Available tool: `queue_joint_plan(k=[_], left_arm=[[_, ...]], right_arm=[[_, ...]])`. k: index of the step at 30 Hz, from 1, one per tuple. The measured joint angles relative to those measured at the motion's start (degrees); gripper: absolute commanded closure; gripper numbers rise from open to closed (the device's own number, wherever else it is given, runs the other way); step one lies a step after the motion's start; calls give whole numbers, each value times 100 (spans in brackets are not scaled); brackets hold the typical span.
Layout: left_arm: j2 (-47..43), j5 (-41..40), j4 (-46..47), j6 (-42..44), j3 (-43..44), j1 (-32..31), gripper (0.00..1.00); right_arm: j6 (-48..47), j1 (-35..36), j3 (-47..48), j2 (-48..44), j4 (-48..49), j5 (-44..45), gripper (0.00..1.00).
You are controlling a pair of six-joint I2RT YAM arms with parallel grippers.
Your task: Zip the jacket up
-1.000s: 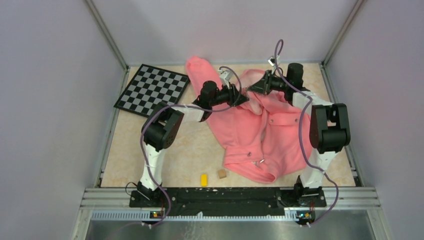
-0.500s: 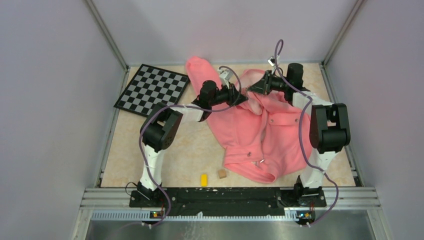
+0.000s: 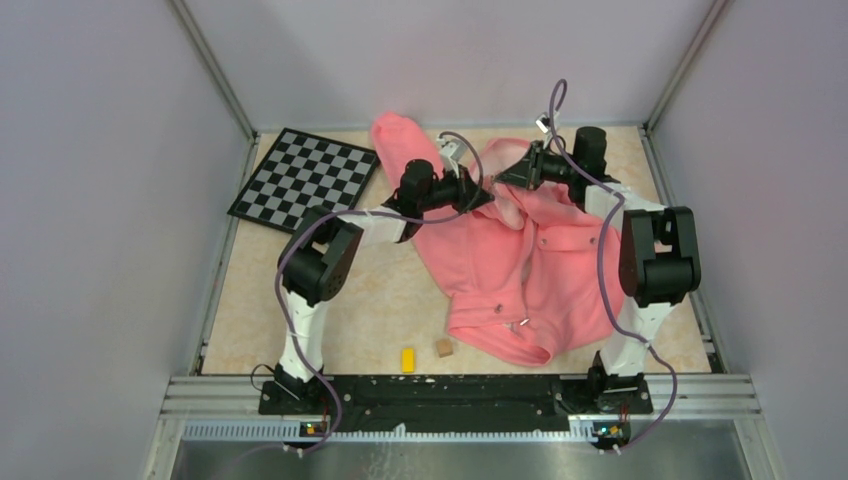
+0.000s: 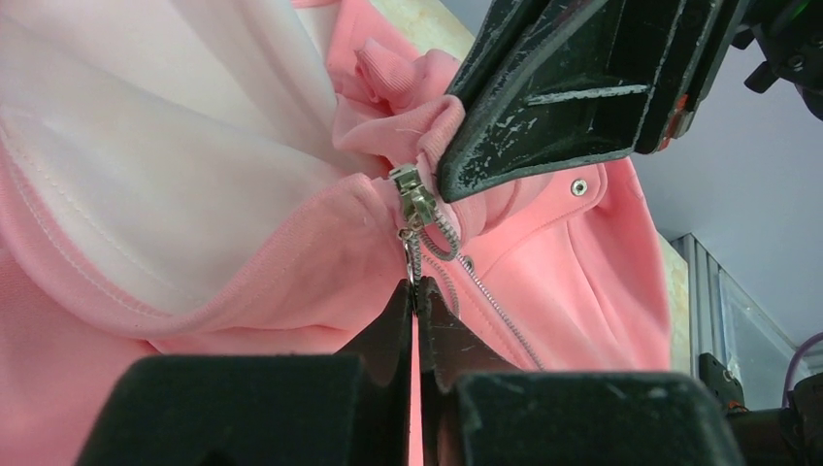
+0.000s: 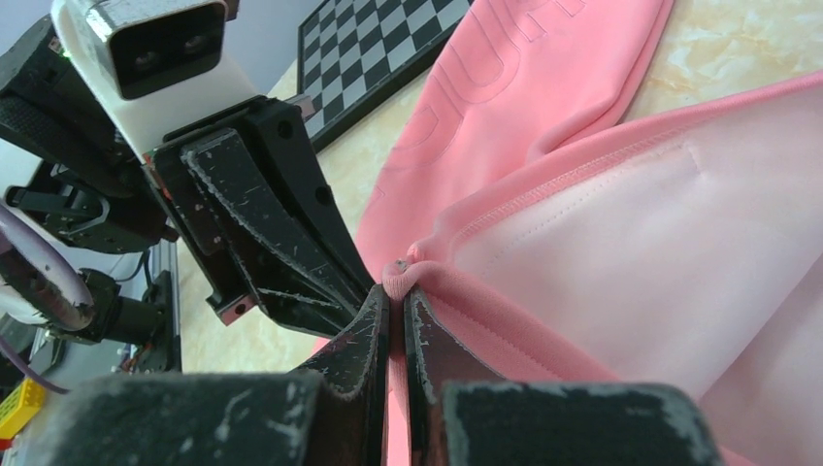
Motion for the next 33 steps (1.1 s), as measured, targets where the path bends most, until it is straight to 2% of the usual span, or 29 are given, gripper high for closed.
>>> queue_joint_plan(k=[6,10,12,14,19,24,26,28,33], left_arm=[[-214,-221,-476,334,0,-87,99],[-431,-603,-916,754,0,-229,83],[-540,-710,-1093,892,0,-295,79],[-592,-750,-1158,960,2,-328,81],[-595,-765,-1421,1021,190,-358,92],[-592,-879,-1491,1071,387,-352,93],[-592,-916,-1517,1086,396,-350,85],[-592,-966,-1600,1108,398,-352,70],[-592,-973,-1659,960,385,-299,59]], right_arm=[[4,0,-2,0,2,26,100],[2,0,-7,0,-7,33,100],[0,0,-7,0,-4,48,100],[0,0,-7,0,-4,61,100],[-4,0,-7,0,-2,63,100],[-11,0,-9,0,-2,63,100],[-11,0,-11,-2,-2,63,100],[-11,0,-13,-2,2,61,100],[-11,0,-39,-26,4,63,100]])
